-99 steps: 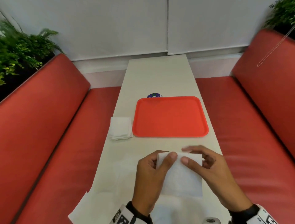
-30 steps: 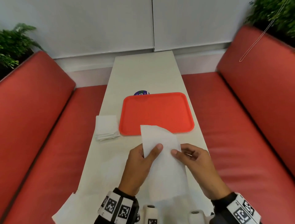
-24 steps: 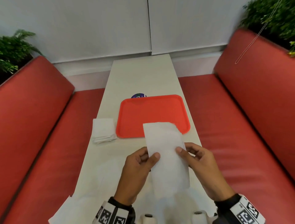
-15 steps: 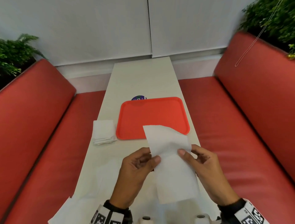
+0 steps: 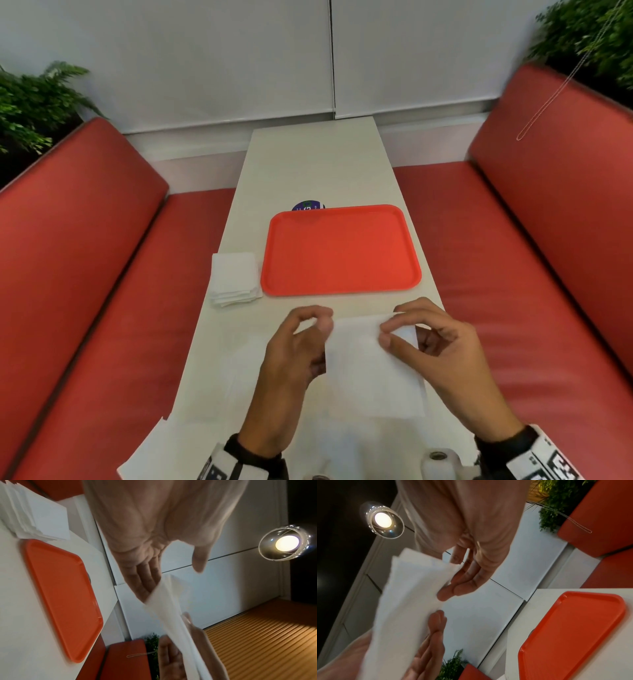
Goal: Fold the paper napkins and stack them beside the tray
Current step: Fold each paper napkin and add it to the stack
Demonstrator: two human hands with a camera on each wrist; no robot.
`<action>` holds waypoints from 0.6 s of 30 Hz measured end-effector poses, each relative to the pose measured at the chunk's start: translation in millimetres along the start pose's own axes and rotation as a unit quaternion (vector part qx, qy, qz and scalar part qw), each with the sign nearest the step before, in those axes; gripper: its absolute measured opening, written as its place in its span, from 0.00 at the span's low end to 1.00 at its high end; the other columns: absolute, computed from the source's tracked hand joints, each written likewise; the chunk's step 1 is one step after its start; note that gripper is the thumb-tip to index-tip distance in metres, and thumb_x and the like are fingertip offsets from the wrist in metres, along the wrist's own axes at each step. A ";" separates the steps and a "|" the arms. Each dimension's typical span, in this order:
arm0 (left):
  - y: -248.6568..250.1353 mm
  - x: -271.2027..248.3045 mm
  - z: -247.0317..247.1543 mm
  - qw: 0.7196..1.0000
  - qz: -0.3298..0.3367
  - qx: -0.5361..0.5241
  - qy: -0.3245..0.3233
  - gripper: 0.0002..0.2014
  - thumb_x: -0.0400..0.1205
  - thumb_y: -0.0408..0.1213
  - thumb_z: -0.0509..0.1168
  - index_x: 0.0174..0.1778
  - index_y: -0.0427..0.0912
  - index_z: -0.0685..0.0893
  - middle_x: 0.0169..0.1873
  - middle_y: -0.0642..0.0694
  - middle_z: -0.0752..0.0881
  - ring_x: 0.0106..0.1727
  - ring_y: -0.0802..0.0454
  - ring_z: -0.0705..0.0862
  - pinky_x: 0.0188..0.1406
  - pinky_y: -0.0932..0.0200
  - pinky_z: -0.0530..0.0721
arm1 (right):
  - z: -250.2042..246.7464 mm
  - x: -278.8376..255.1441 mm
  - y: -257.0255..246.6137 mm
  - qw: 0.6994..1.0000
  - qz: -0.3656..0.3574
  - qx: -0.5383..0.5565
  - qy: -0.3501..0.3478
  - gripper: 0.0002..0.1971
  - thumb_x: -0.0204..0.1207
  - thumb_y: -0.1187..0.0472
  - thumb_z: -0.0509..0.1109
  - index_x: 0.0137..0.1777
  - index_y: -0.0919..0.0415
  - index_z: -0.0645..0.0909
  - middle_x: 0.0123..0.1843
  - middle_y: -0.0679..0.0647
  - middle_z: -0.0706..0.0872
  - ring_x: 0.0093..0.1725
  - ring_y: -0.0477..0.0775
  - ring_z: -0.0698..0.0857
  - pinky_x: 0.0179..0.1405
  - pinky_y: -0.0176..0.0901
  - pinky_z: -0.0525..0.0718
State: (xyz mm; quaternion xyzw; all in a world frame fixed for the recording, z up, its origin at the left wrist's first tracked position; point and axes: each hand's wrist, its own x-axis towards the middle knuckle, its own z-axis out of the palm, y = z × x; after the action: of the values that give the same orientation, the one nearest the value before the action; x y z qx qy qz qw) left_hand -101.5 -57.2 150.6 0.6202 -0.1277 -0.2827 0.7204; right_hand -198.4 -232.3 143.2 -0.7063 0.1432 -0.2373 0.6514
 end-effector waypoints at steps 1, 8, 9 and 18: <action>-0.5 -0.1 -2.1 1.000 -0.003 0.015 0.009 0.13 0.77 0.51 0.77 0.45 0.46 0.88 0.36 0.45 0.89 0.38 0.50 0.86 0.42 0.54 0.83 | 5.1 0.3 0.0 1.000 0.009 0.013 -0.004 0.04 0.67 0.62 0.81 0.41 0.55 0.91 0.46 0.52 0.87 0.44 0.69 0.84 0.39 0.62 0.82; -6.8 26.6 -64.0 0.993 -0.024 0.061 0.093 0.11 0.78 0.43 0.77 0.33 0.44 0.84 0.28 0.49 0.81 0.33 0.53 0.76 0.37 0.60 0.73 | 47.6 12.5 25.0 0.992 0.091 0.066 0.053 0.11 0.72 0.75 0.77 0.47 0.59 0.89 0.39 0.54 0.89 0.30 0.58 0.88 0.36 0.35 0.85; -7.2 39.3 -83.6 0.991 -0.018 0.063 0.114 0.10 0.78 0.42 0.77 0.36 0.42 0.85 0.31 0.47 0.83 0.35 0.52 0.77 0.36 0.60 0.73 | 51.7 15.5 34.3 0.991 0.096 0.059 0.072 0.10 0.72 0.76 0.77 0.46 0.61 0.89 0.36 0.54 0.88 0.29 0.58 0.89 0.35 0.30 0.84; -17.7 210.4 -242.4 0.924 0.003 0.311 0.223 0.16 0.78 0.48 0.77 0.52 0.39 0.92 0.45 0.46 0.90 0.47 0.47 0.86 0.54 0.53 0.81 | 60.6 -11.1 133.9 0.947 0.229 -0.209 0.080 0.47 0.53 0.96 0.73 0.38 0.32 0.85 0.31 0.37 0.86 0.21 0.46 0.84 0.28 0.13 0.74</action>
State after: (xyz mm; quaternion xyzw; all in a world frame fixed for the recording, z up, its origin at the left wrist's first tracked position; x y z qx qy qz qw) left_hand 193.6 21.6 50.4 0.8597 -0.0476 -0.0808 0.5021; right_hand -161.8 -189.8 6.9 -0.7534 0.3995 -0.1023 0.5122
